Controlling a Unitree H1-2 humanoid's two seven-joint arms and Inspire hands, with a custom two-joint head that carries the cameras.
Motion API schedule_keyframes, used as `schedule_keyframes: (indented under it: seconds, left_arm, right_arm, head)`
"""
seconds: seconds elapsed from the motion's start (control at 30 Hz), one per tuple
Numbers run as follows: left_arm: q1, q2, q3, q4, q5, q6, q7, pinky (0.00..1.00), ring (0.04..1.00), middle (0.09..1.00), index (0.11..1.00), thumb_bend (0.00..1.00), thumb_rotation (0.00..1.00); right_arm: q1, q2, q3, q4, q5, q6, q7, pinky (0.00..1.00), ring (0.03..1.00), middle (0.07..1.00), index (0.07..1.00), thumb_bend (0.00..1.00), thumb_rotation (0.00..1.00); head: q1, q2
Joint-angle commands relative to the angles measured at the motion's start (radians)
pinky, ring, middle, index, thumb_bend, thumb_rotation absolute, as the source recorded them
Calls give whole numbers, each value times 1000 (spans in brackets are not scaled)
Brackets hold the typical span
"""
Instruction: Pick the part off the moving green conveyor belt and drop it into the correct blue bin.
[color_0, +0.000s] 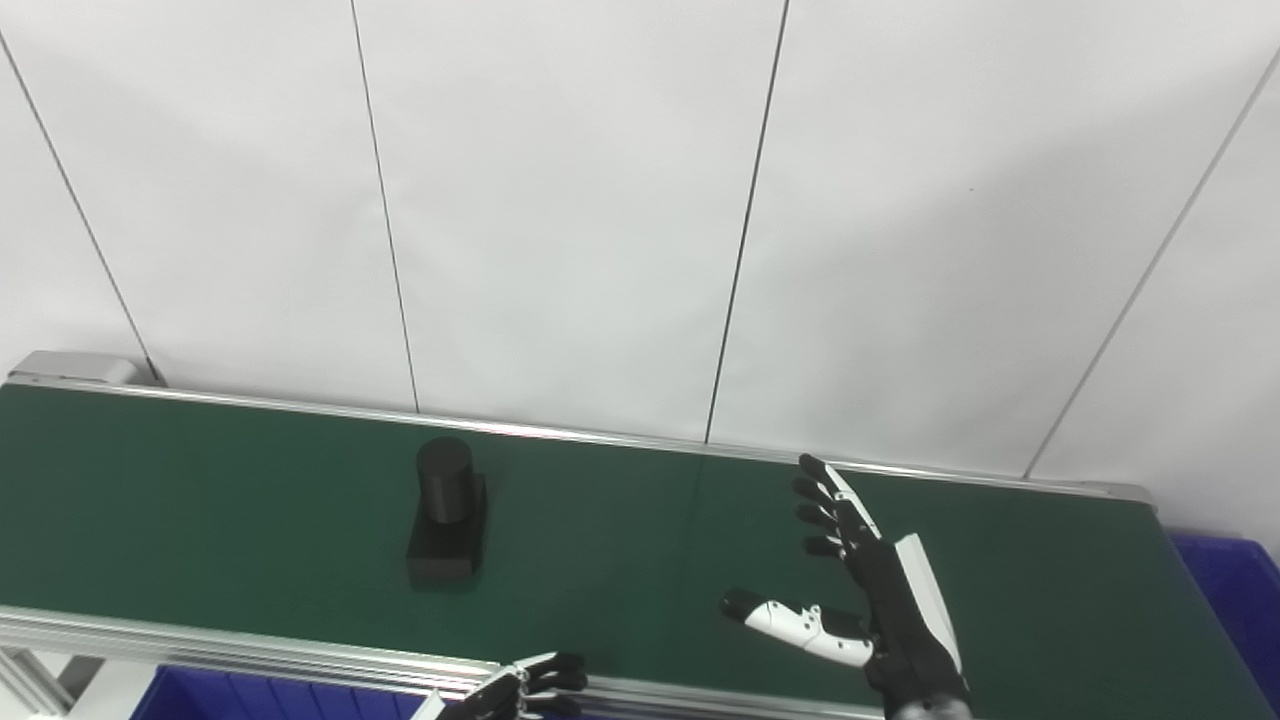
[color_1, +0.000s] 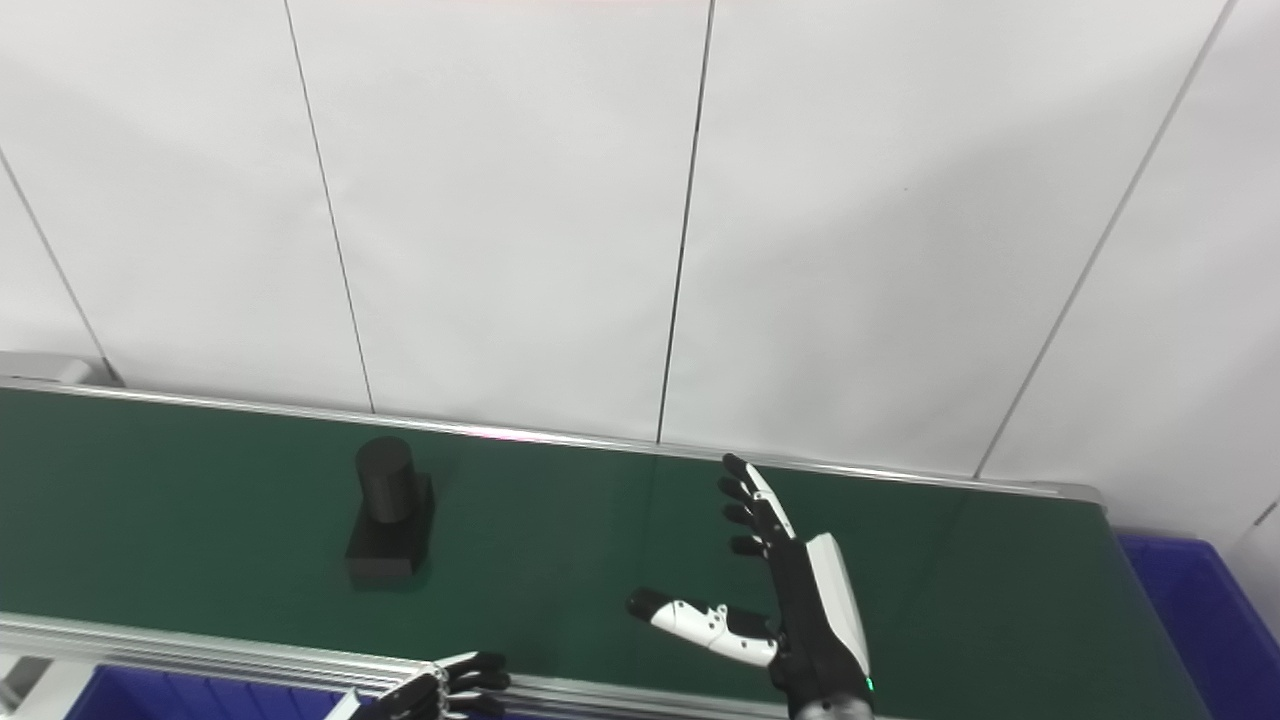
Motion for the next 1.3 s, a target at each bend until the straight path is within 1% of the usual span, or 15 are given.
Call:
schedule_keyframes:
  seconds: [0.0, 0.07, 0.17, 0.27, 0.43, 0.57, 0.63, 0.8, 0.97, 1.13, 1.27]
  left_arm:
    - [5, -3, 2, -12, -13, -23, -4, 662, 782, 872, 853, 822, 126]
    - [12, -14, 4, 0, -22, -36, 1, 656, 773, 866, 848, 825, 107]
    - [13, -24, 10, 9, -24, -45, 7, 652, 762, 850, 839, 820, 130]
    - [8, -28, 13, 17, -15, -49, 5, 662, 767, 853, 839, 815, 160]
    - [4, -25, 10, 18, 24, -33, 6, 662, 782, 868, 845, 814, 186]
    - [-3, -19, 7, 13, 73, -9, 9, 665, 783, 870, 849, 819, 220]
    - [-8, -16, 3, 16, 113, -6, 16, 663, 782, 868, 849, 829, 240]
    - [-16, -18, 0, 20, 162, -2, 20, 667, 781, 866, 848, 856, 274]
    - [-21, -19, -11, 7, 194, 36, 14, 658, 780, 864, 850, 876, 311]
    - [-18, -21, -15, 5, 185, 30, 15, 651, 767, 857, 844, 875, 290]
    - [-16, -20, -17, 0, 179, 28, 14, 651, 766, 860, 845, 875, 284]
  right_arm:
    - [-44, -4, 5, -4, 6, 6, 3, 757, 852, 890, 935, 897, 468]
    - [-64, -8, 11, 5, 0, 13, 10, 755, 850, 885, 938, 901, 474]
    - [-86, -11, 23, 14, -13, 24, 17, 752, 841, 880, 937, 904, 482]
    - [-113, -9, 36, 22, -28, 53, 27, 749, 831, 878, 941, 914, 491]
    - [-177, -4, 68, 56, -61, 114, 44, 738, 822, 882, 939, 918, 482]
    - [-228, -8, 103, 99, -117, 154, 50, 706, 812, 883, 940, 952, 535]
    - [-259, 1, 115, 131, -126, 172, 57, 707, 820, 888, 946, 960, 533]
    - [-313, 24, 128, 212, -117, 177, 55, 696, 827, 898, 957, 963, 521]
    - [-355, 47, 147, 302, -127, 179, 49, 704, 865, 928, 972, 974, 517]
    - [-388, 54, 175, 382, -124, 157, 35, 735, 902, 952, 984, 959, 505]
    - [-417, 60, 196, 439, -131, 151, 16, 730, 894, 947, 983, 960, 503]
  head:
    - [6, 7]
    - [11, 13]
    - [11, 20]
    - [15, 33]
    - [26, 46]
    - [37, 47]
    - [38, 46]
    - [42, 46]
    - [51, 53]
    - [47, 54]
    - [50, 51]
